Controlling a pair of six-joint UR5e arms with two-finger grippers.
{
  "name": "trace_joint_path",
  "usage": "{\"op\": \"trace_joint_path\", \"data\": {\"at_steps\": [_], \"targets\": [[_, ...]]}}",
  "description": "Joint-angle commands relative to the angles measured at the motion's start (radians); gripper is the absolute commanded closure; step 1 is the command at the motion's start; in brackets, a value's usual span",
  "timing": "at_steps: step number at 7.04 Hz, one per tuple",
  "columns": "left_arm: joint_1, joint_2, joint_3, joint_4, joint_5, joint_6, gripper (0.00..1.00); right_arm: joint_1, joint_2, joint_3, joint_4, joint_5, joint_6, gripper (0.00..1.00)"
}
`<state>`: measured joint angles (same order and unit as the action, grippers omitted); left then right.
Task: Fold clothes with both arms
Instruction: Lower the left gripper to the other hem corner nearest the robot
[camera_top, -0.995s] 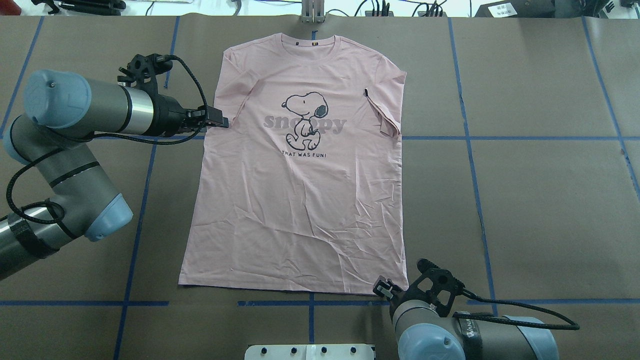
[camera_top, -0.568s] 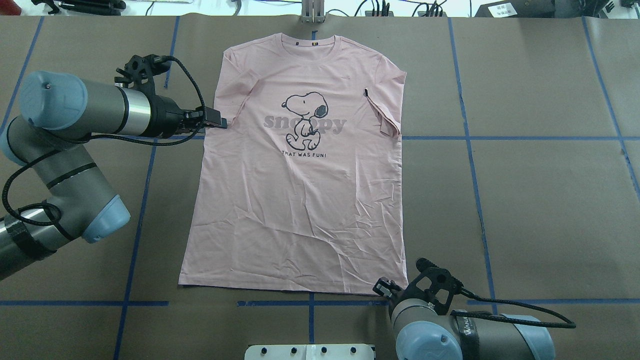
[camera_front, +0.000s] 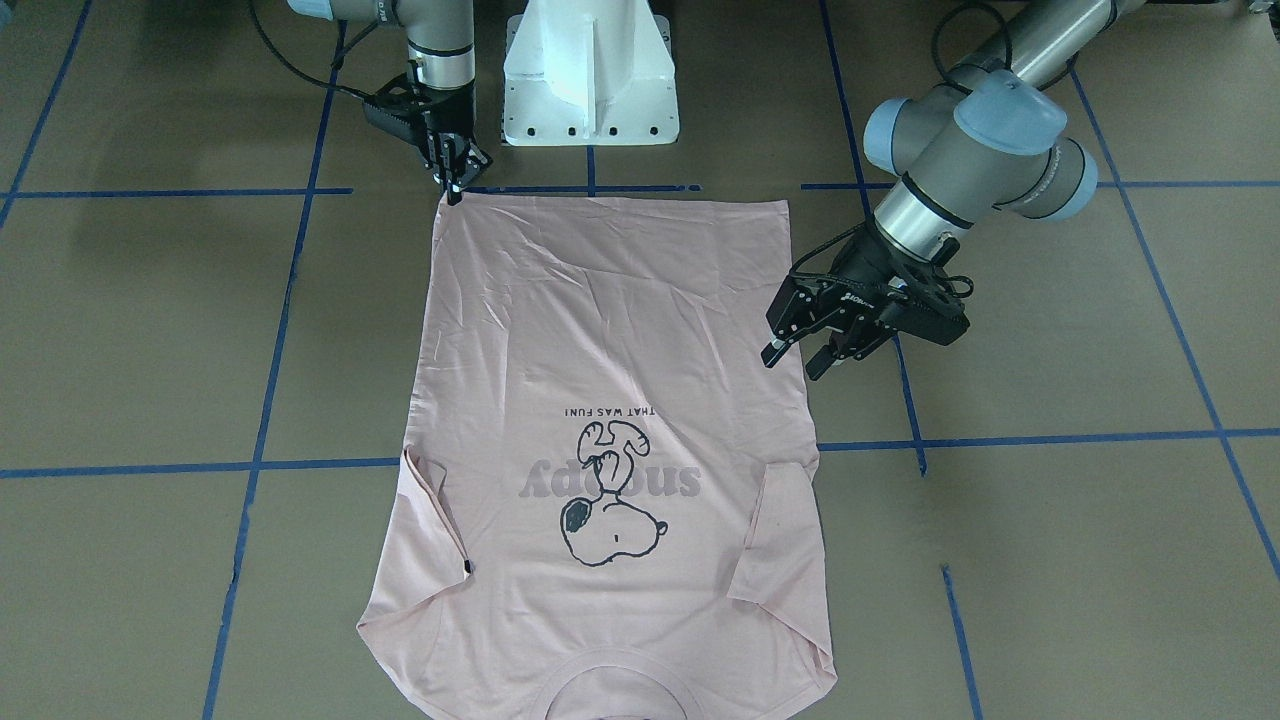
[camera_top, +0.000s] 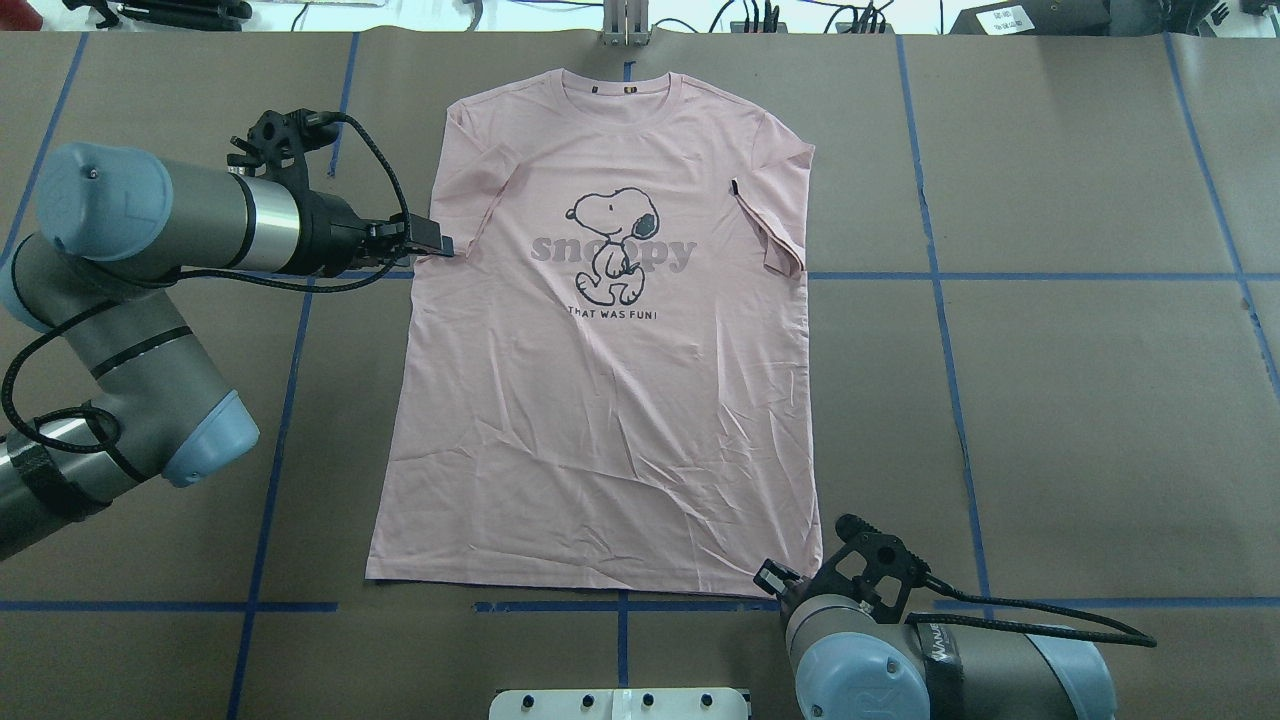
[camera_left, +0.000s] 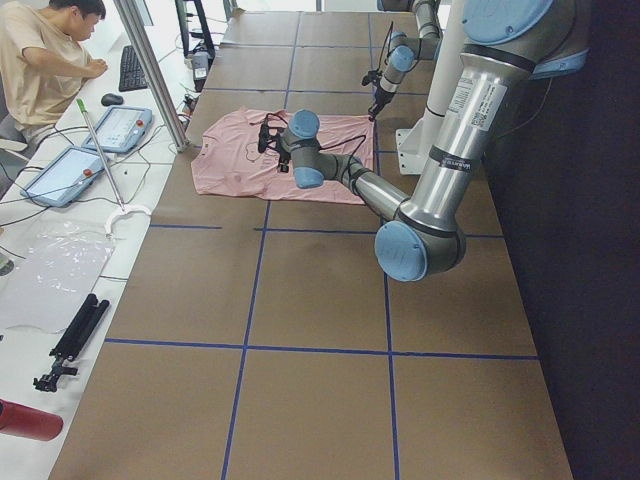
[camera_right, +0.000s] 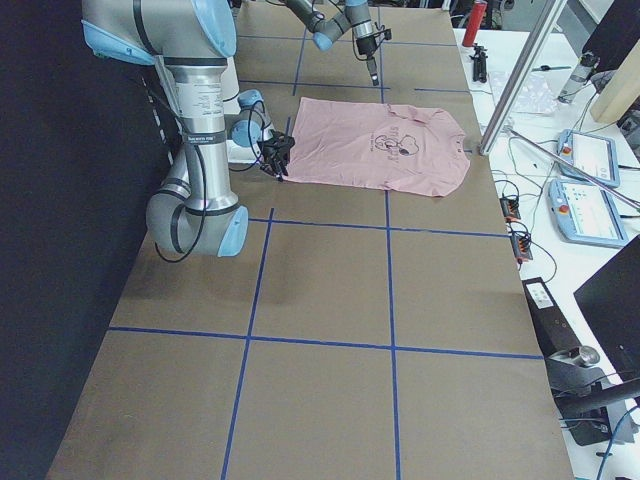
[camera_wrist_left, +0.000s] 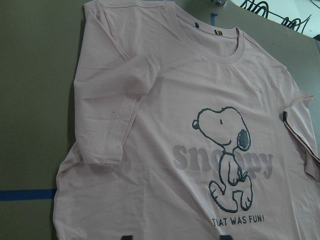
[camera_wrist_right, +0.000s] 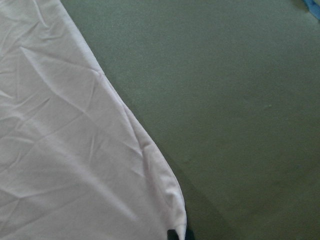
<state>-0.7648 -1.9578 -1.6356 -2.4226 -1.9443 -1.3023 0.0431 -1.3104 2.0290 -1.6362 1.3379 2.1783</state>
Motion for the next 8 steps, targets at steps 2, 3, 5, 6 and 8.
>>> {"op": "trace_joint_path", "data": {"at_steps": [2, 3, 5, 6, 8], "targets": [[0.024, 0.054, -0.100, 0.014, 0.005, -0.151, 0.32, 0.003, -0.001, 0.069, -0.002, 0.026, 0.000, 1.00], [0.056, 0.132, -0.184, 0.058, 0.016, -0.197, 0.30, 0.004, -0.003, 0.076, -0.004, 0.032, -0.002, 1.00], [0.161, 0.253, -0.332, 0.225, 0.068, -0.317, 0.29, 0.012, 0.002, 0.086, -0.007, 0.030, -0.002, 1.00], [0.296, 0.246, -0.383, 0.366, 0.196, -0.441, 0.29, 0.017, 0.003, 0.086, -0.007, 0.030, -0.002, 1.00], [0.389, 0.260, -0.379, 0.419, 0.240, -0.523, 0.29, 0.038, 0.003, 0.085, -0.008, 0.059, 0.000, 1.00]]}}
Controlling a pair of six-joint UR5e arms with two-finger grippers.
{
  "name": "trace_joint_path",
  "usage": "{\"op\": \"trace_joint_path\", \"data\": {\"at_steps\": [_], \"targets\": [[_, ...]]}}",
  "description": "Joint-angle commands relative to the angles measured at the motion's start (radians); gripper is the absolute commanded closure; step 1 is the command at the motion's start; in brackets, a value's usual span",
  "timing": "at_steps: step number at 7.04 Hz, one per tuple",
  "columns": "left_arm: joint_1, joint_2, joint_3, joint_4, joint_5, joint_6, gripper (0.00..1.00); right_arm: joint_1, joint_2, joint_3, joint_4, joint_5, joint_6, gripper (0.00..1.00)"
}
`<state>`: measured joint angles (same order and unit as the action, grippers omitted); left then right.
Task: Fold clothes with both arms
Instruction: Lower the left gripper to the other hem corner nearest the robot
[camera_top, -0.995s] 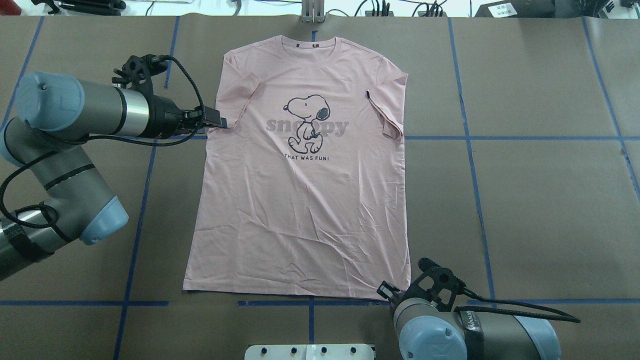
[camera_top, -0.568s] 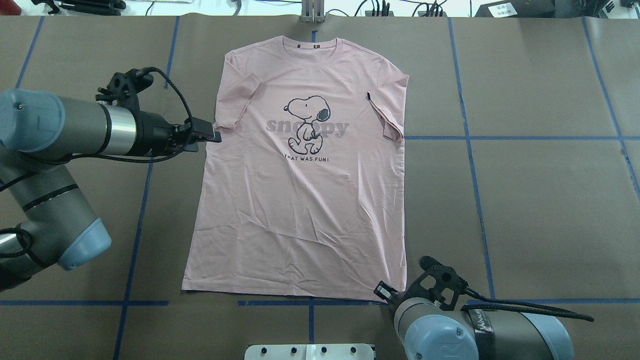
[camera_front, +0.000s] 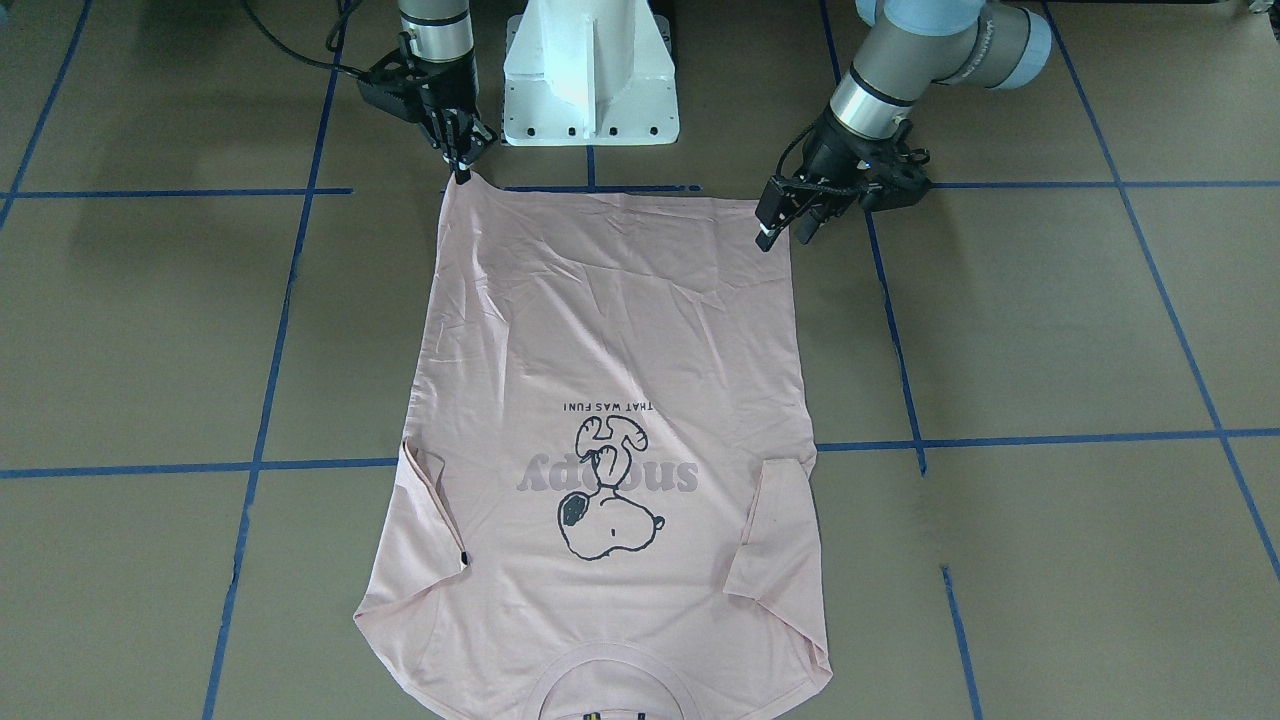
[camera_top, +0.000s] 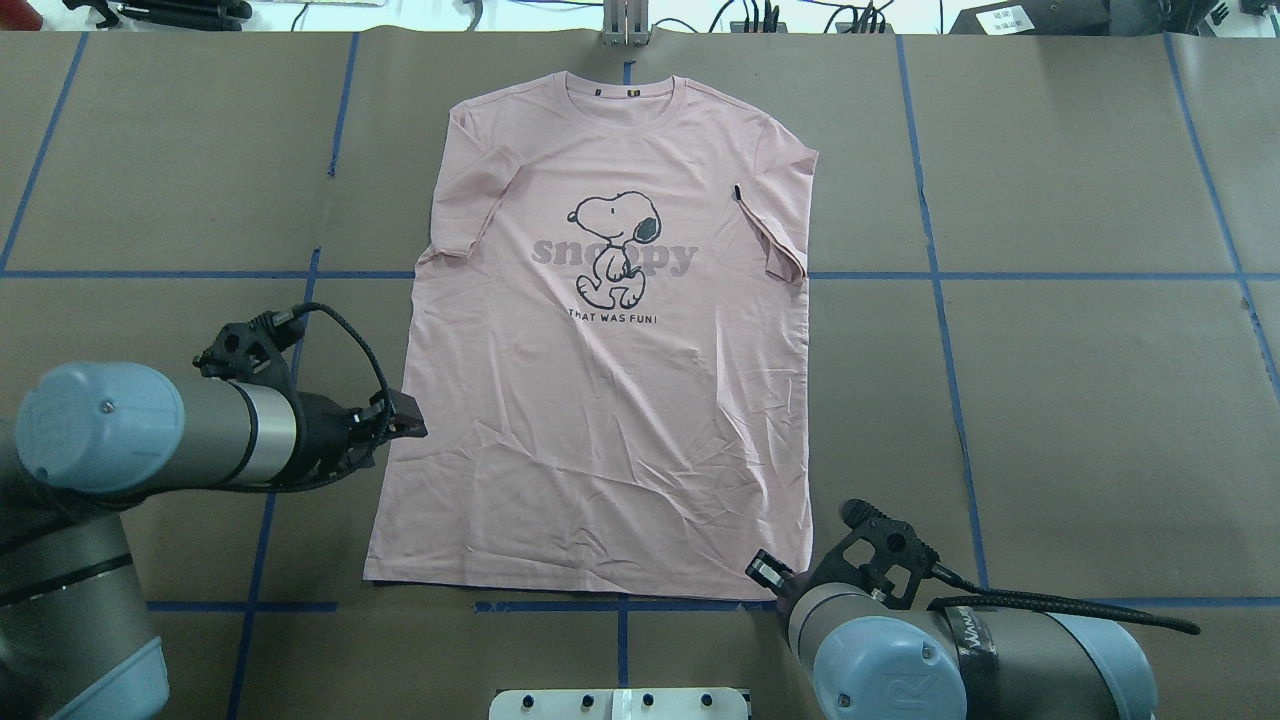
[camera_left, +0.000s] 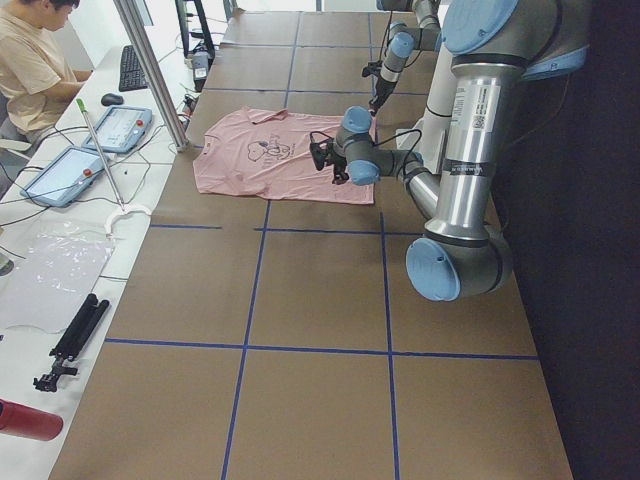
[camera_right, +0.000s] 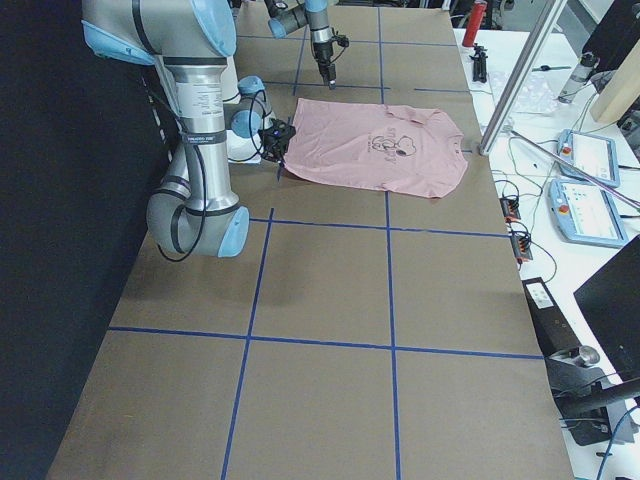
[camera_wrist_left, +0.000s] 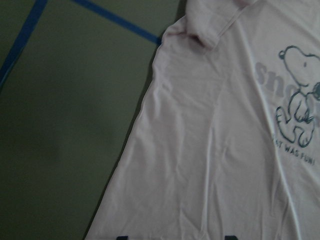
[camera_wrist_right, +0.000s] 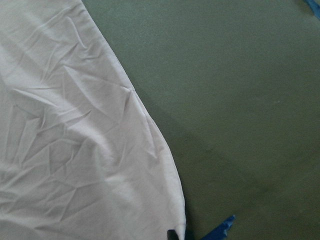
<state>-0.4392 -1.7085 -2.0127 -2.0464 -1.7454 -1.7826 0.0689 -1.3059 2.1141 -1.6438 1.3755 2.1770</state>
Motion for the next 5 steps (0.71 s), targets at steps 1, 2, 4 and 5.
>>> {"op": "trace_joint_path", "data": {"at_steps": [1, 2, 4, 5], "targets": [[0.069, 0.010, 0.002, 0.089, 0.040, -0.044, 0.29, 0.012, 0.000, 0.001, -0.001, 0.022, 0.001, 1.00], [0.088, 0.010, 0.002, 0.133, 0.040, -0.046, 0.30, 0.012, 0.000, 0.001, -0.001, 0.022, 0.001, 1.00], [0.120, 0.010, -0.003, 0.181, 0.037, -0.047, 0.30, 0.014, 0.002, 0.000, -0.001, 0.022, 0.001, 1.00], [0.149, 0.010, -0.004, 0.213, 0.037, -0.067, 0.31, 0.014, 0.002, 0.001, -0.001, 0.022, 0.001, 1.00]]}}
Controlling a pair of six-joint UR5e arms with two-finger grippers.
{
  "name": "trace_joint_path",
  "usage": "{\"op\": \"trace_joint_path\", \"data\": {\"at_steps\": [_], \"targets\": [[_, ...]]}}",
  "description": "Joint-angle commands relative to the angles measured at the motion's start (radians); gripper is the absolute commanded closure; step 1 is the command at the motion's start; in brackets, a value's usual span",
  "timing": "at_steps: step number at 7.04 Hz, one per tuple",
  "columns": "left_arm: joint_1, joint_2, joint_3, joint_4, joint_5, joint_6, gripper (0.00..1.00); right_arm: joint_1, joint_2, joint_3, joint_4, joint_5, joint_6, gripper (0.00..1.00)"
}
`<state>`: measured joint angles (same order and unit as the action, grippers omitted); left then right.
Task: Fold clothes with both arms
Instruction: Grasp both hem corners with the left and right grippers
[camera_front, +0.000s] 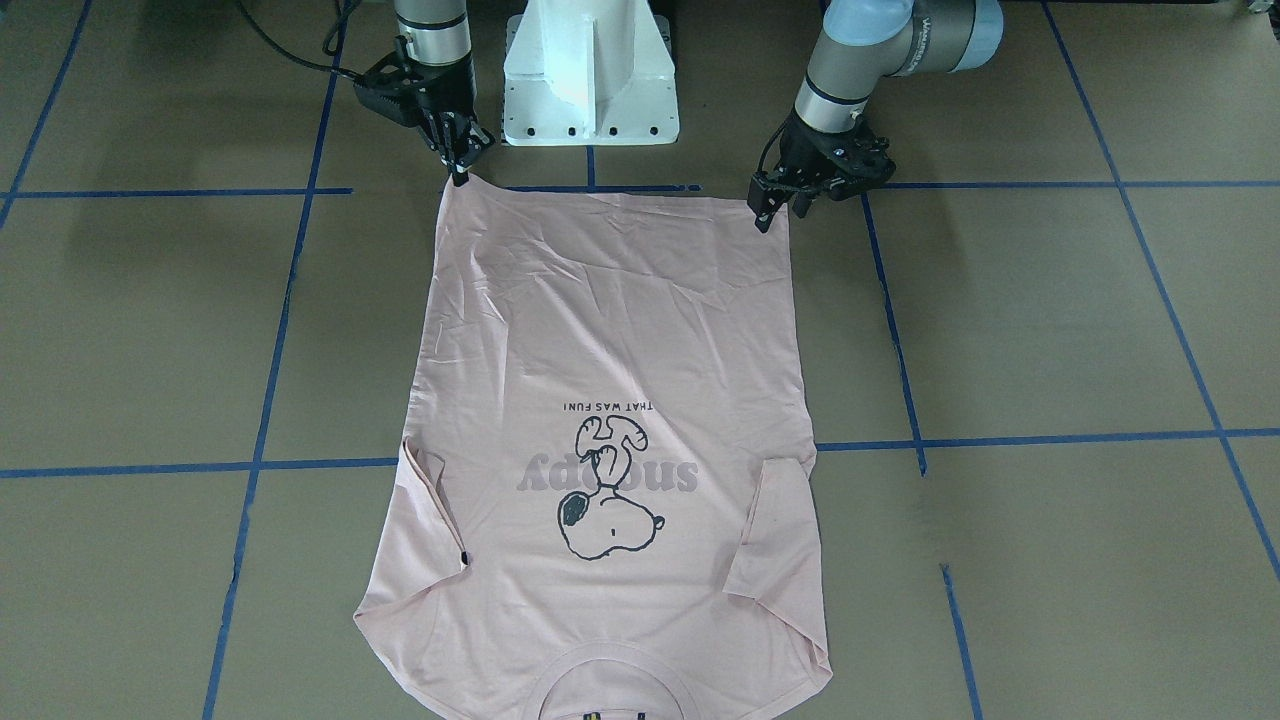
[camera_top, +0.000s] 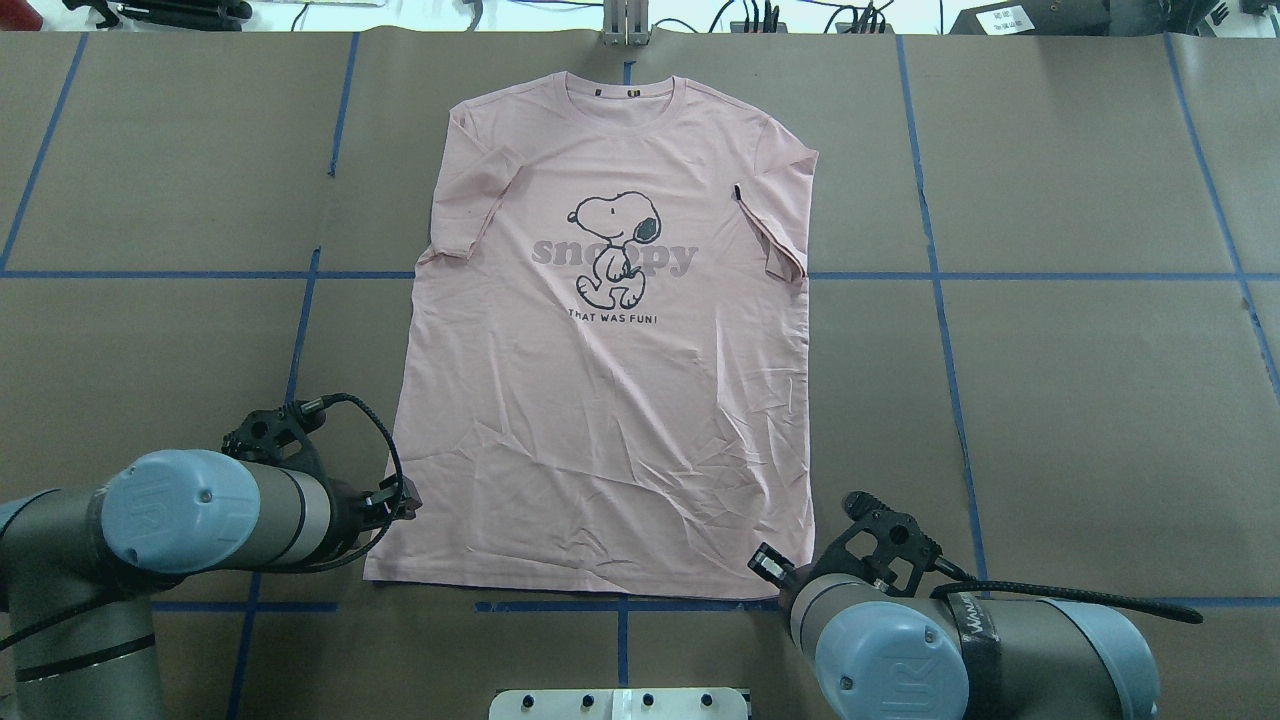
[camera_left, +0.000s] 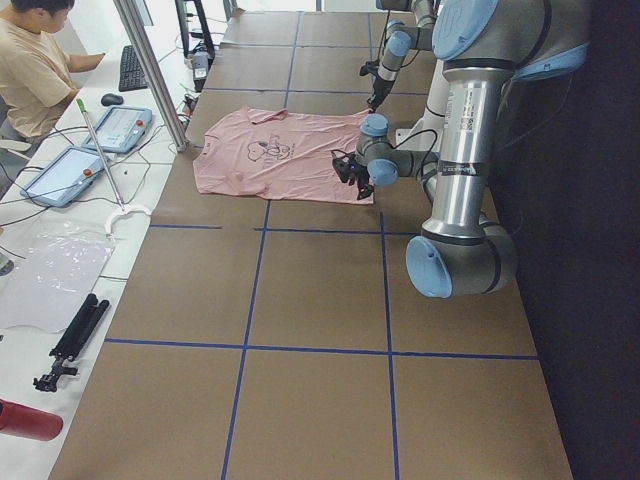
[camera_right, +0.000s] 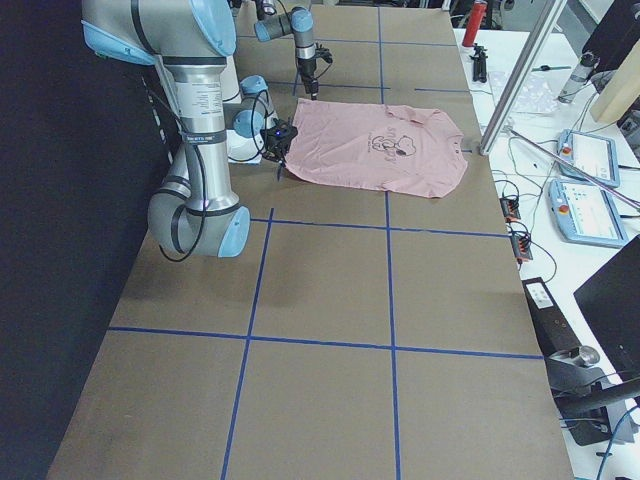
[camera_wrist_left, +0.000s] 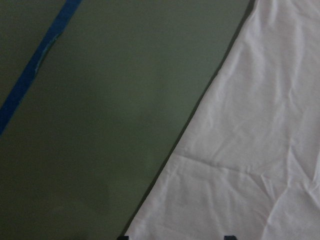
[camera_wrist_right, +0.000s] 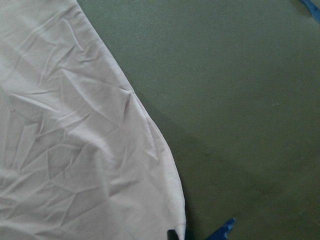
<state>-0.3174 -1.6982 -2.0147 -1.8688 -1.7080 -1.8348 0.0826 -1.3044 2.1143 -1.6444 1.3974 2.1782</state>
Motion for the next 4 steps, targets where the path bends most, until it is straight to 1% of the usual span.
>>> {"op": "trace_joint_path", "data": {"at_steps": [1, 3, 4], "targets": [[0.040, 0.000, -0.001, 0.036, 0.001, -0.029, 0.32, 0.002, 0.001, 0.001, 0.000, 0.000, 0.000, 1.00], [0.053, 0.002, 0.007, 0.037, 0.001, -0.029, 0.35, 0.002, 0.001, 0.003, 0.000, 0.003, 0.000, 1.00], [0.052, 0.002, 0.007, 0.039, 0.001, -0.030, 0.42, 0.002, -0.001, 0.003, 0.000, 0.003, 0.000, 1.00]]}}
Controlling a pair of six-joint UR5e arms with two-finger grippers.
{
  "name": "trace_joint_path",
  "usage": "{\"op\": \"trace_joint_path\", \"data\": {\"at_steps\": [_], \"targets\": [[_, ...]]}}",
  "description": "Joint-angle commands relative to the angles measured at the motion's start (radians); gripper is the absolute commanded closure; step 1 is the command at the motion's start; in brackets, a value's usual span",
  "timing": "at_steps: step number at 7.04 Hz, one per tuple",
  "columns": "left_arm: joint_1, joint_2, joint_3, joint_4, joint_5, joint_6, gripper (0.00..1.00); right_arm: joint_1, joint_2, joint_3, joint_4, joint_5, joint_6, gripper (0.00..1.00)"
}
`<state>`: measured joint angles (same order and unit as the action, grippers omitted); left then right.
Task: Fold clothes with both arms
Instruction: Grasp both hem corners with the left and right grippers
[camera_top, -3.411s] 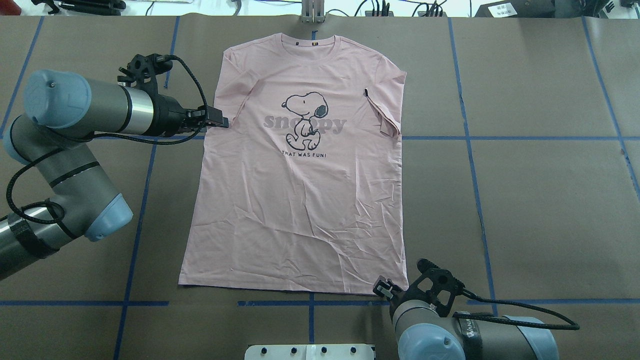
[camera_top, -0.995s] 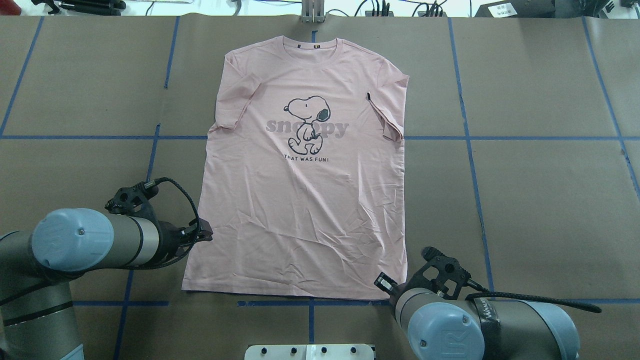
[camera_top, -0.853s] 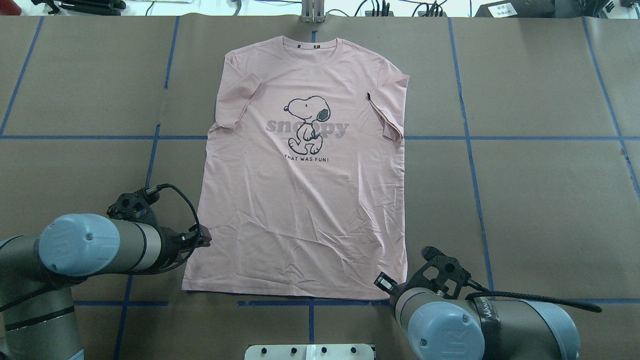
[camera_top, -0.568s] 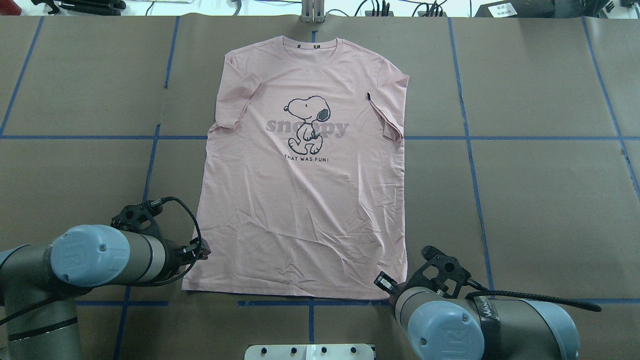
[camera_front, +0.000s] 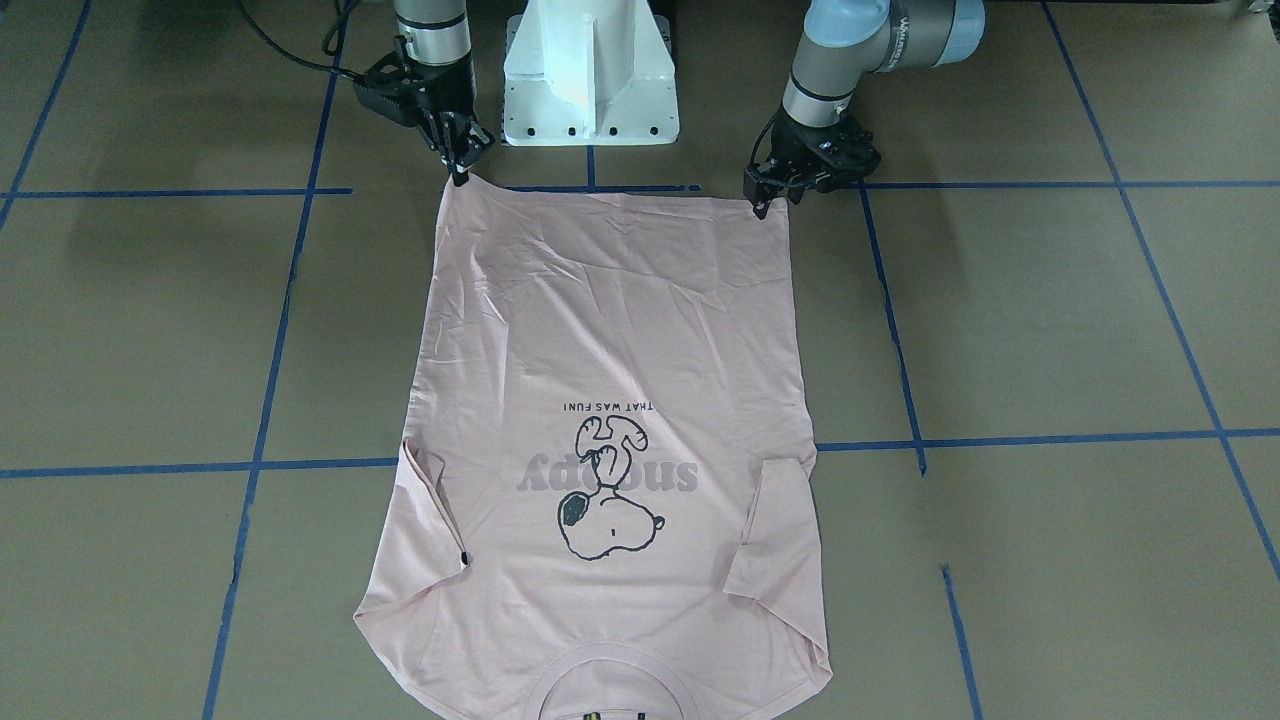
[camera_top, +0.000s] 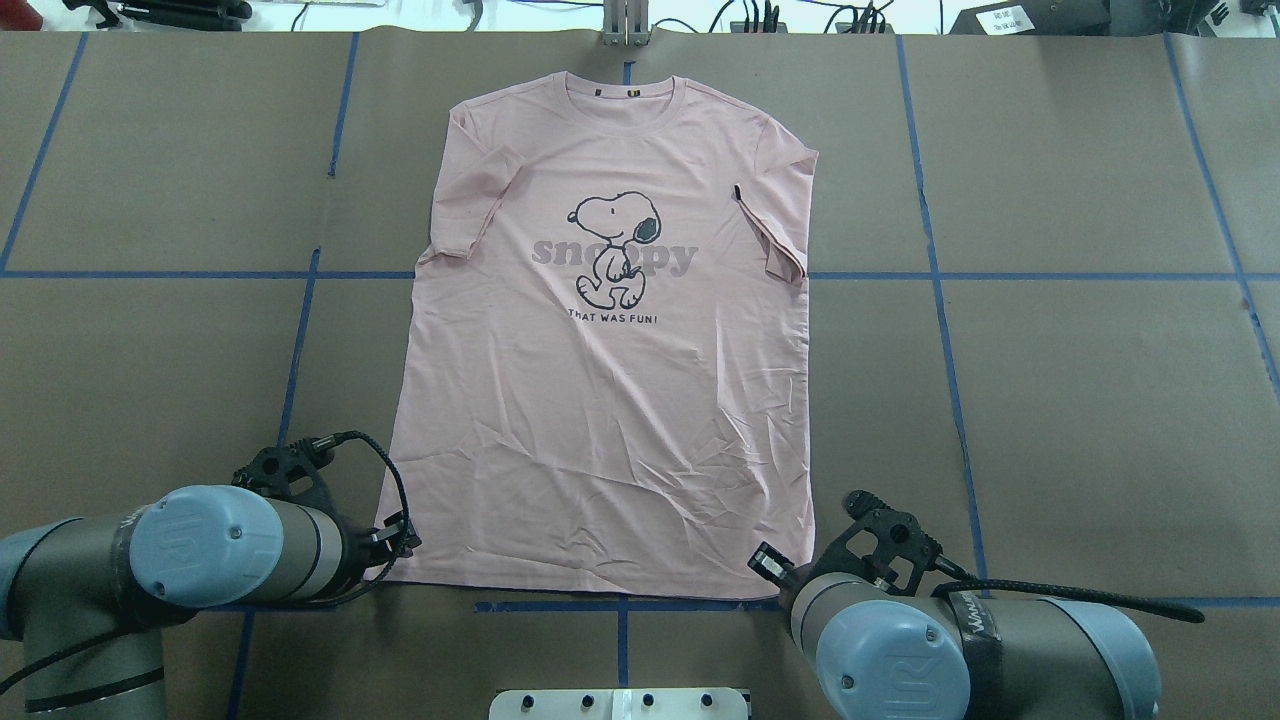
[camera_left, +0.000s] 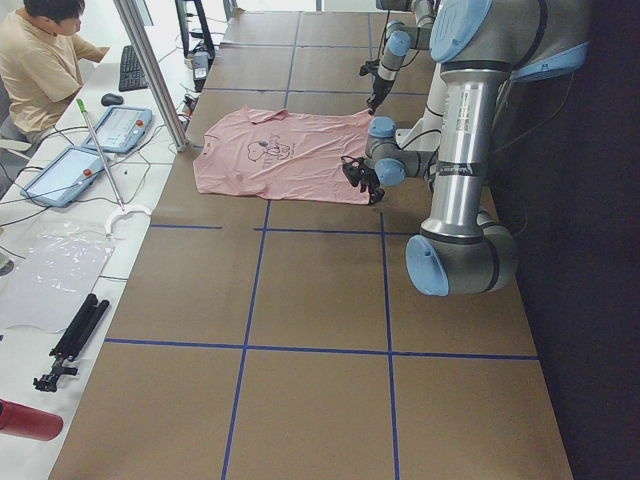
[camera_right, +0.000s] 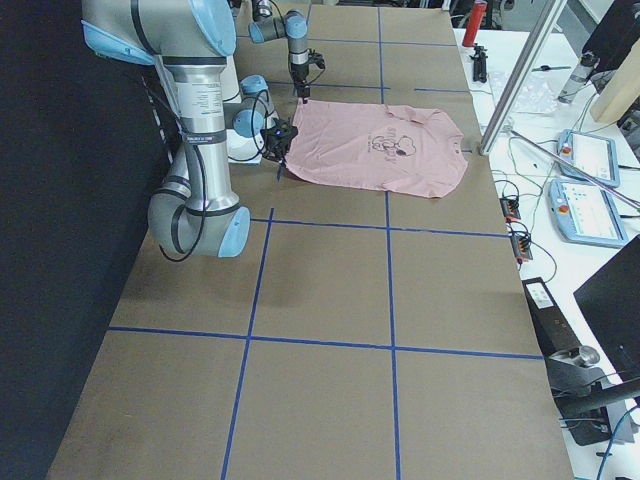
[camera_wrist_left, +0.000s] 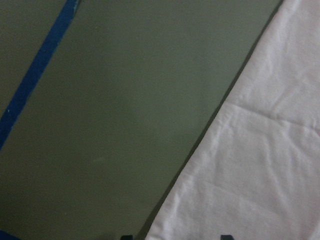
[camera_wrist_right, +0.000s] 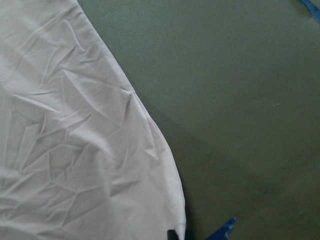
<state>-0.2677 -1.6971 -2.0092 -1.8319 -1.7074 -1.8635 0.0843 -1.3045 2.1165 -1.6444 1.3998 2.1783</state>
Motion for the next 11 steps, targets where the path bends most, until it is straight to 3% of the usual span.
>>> {"op": "trace_joint_path", "data": {"at_steps": [1, 2, 3, 4, 7, 8, 11], "targets": [[0.002, 0.017, 0.001, 0.000, 0.002, -0.002, 0.49, 0.000, -0.001, 0.000, 0.000, 0.001, 0.000, 1.00], [0.004, 0.020, -0.003, 0.000, 0.003, -0.002, 0.68, 0.000, -0.001, -0.001, 0.000, 0.001, 0.000, 1.00], [0.002, 0.022, -0.008, 0.002, 0.002, 0.000, 0.94, 0.000, -0.001, -0.001, 0.000, 0.002, 0.000, 1.00], [0.002, 0.022, -0.009, 0.002, -0.001, 0.000, 1.00, 0.002, -0.001, -0.001, 0.000, 0.002, 0.000, 1.00], [0.002, 0.022, -0.069, 0.002, -0.058, 0.001, 1.00, 0.008, -0.001, 0.014, 0.005, 0.004, 0.000, 1.00], [0.034, 0.022, -0.121, 0.012, -0.075, -0.006, 1.00, 0.011, -0.022, 0.070, 0.005, 0.013, -0.002, 1.00], [0.068, 0.008, -0.345, 0.222, -0.075, -0.071, 1.00, -0.044, -0.131, 0.186, 0.008, -0.001, -0.006, 1.00]]}}
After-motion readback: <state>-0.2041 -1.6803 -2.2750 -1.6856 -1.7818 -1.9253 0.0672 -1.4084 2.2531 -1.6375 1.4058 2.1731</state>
